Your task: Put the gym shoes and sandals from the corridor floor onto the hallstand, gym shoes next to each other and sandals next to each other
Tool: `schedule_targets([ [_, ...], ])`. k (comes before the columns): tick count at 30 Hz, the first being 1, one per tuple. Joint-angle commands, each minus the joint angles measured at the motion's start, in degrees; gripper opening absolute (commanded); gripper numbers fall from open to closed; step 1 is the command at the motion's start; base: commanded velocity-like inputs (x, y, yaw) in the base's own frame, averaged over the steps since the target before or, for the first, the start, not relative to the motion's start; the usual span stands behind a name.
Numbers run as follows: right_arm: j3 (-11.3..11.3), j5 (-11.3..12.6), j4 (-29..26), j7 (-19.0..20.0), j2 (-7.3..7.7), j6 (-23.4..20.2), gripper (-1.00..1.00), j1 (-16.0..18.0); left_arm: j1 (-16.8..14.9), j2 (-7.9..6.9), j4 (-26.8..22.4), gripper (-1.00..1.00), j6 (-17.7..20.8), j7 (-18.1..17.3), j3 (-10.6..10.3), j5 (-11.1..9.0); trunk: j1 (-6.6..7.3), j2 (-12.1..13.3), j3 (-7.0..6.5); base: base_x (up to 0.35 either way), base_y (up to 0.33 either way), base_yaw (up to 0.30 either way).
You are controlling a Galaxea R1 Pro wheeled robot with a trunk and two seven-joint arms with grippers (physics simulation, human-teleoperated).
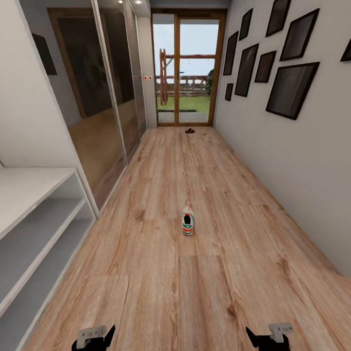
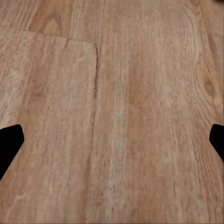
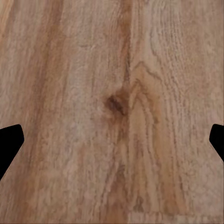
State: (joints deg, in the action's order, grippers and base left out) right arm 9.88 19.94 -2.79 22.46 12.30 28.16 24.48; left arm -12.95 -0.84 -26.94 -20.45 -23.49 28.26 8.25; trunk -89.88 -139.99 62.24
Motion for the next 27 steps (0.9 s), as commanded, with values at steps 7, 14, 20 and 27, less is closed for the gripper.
schedule_targets([
  [7,0.4,0.6,0.1,0.3,0.04,0.1,1.0,0.0,-0.1,0.05,0.0,1.0,-0.3,-0.3,0.5,0.6,-0.02,0.0,0.05,0.34,0.077,0.0],
  [14,0.4,0.6,0.1,0.3,0.09,0.1,1.0,0.0,-0.1,0.05,0.0,1.0,-0.3,-0.3,0.5,0.6,-0.02,0.0,0.05,0.339,0.109,0.0],
  [20,0.4,0.6,0.1,0.3,0.09,0.1,1.0,0.0,-0.1,0.05,0.0,1.0,-0.3,-0.3,0.5,0.6,-0.02,0.0,0.05,0.326,0.144,0.0],
  [27,0.4,0.6,0.0,0.3,0.08,0.1,1.0,0.0,-0.1,0.05,0.0,1.0,-0.3,-0.3,0.5,0.5,-0.02,0.0,0.05,0.316,0.168,0.0],
])
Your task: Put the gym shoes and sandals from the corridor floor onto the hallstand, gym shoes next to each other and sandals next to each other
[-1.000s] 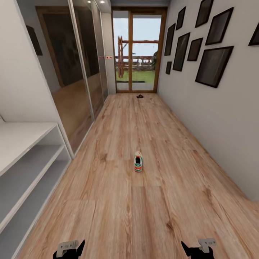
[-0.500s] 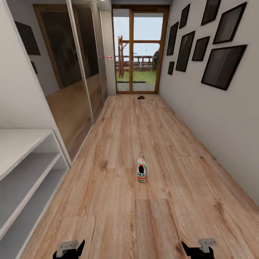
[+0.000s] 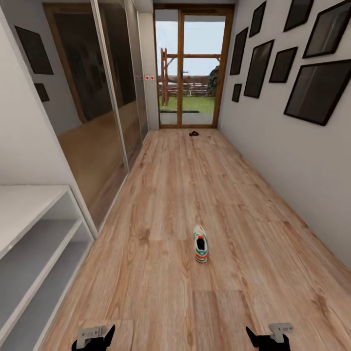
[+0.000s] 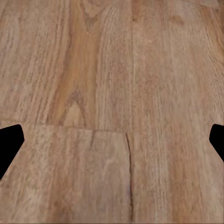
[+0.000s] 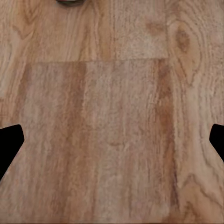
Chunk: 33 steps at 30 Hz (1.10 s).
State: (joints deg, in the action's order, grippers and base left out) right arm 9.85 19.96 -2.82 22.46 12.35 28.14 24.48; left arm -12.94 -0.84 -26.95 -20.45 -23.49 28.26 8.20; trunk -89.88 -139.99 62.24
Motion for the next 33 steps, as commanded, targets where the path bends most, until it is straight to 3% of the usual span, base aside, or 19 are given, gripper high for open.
schedule_targets([
  [1,0.4,0.6,0.1,0.3,0.03,0.2,1.0,0.0,-0.1,0.05,0.1,1.0,-0.3,-0.3,0.5,0.6,-0.02,0.0,0.05,0.314,0.176,0.0],
  [20,0.3,0.6,0.1,0.2,0.09,0.2,1.0,0.0,-0.1,0.05,0.1,1.0,-0.3,-0.3,0.5,0.7,-0.02,0.0,0.05,0.309,0.189,0.0],
  [33,0.3,0.6,0.1,0.3,0.12,0.2,1.0,0.0,-0.1,0.05,0.1,1.0,-0.3,-0.3,0.5,0.7,-0.02,0.0,0.04,0.333,0.038,-0.006],
])
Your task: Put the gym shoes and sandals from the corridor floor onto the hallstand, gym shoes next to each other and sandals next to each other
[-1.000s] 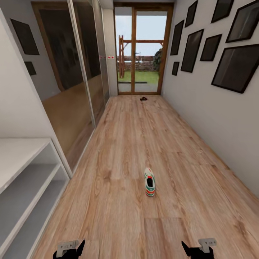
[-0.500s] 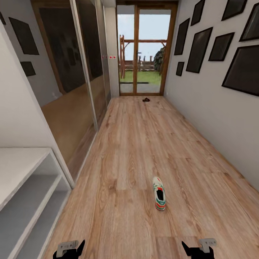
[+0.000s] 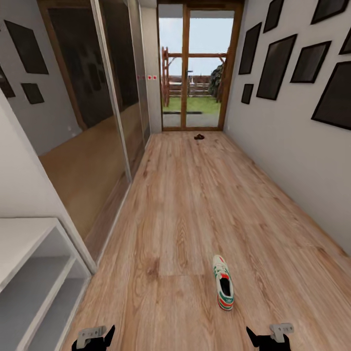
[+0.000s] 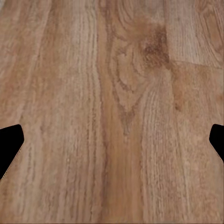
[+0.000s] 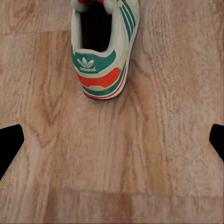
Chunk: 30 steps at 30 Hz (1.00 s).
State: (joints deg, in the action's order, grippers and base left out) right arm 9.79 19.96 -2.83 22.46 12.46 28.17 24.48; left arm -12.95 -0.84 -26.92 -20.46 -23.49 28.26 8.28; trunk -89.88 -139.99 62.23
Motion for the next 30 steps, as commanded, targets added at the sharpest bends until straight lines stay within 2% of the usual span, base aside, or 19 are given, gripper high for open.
schedule_targets([
  [1,0.4,0.6,0.1,0.3,0.02,0.1,1.0,0.0,-0.1,0.04,0.0,1.0,-0.3,-0.3,0.5,0.6,-0.02,0.0,0.03,0.338,0.003,-0.087],
  [7,0.4,0.6,0.1,0.3,0.02,0.1,1.0,0.0,-0.1,0.04,0.0,1.0,-0.3,-0.3,0.5,0.6,-0.02,0.0,-0.19,0.269,0.001,-0.191],
  [14,0.4,0.6,0.1,0.3,0.02,0.1,1.0,0.0,-0.1,0.04,0.0,1.0,-0.3,-0.3,0.5,0.5,-0.02,0.0,-0.31,0.053,0.0,-0.083],
  [23,0.4,0.6,0.0,0.2,0.2,0.1,1.0,0.0,-0.1,0.03,0.0,1.0,-0.3,-0.4,0.4,0.5,-0.02,0.0,-0.32,-0.009,0.006,-0.004],
  [30,0.4,0.6,0.0,0.2,0.13,0.1,1.0,0.0,-0.1,-0.03,0.0,1.0,-0.3,-0.4,0.4,0.4,-0.02,0.0,-0.32,-0.211,0.136,0.0],
])
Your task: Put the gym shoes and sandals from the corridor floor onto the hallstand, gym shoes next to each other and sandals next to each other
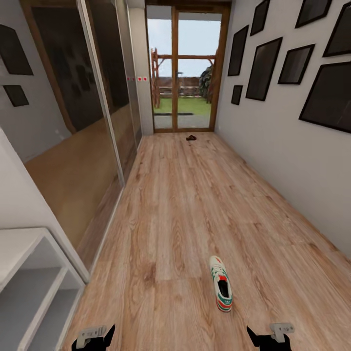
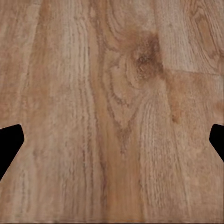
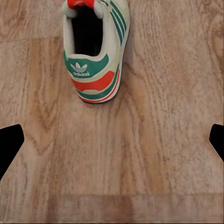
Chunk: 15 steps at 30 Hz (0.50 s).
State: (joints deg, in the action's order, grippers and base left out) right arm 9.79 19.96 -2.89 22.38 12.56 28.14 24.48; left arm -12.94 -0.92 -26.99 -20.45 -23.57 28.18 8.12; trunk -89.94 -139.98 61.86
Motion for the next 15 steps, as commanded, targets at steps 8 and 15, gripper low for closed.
schedule_targets([
  [8,0.4,0.6,0.0,0.3,0.01,0.2,1.0,0.0,-0.1,0.04,0.1,1.0,-0.3,-0.3,0.5,0.6,0.04,0.0,0.04,-0.086,0.067,0.0],
  [15,0.4,0.6,-0.2,0.3,-0.06,0.2,1.0,0.0,-0.1,0.04,0.0,1.0,-0.3,-0.3,0.4,0.7,0.04,0.0,0.04,-0.005,0.004,0.0],
])
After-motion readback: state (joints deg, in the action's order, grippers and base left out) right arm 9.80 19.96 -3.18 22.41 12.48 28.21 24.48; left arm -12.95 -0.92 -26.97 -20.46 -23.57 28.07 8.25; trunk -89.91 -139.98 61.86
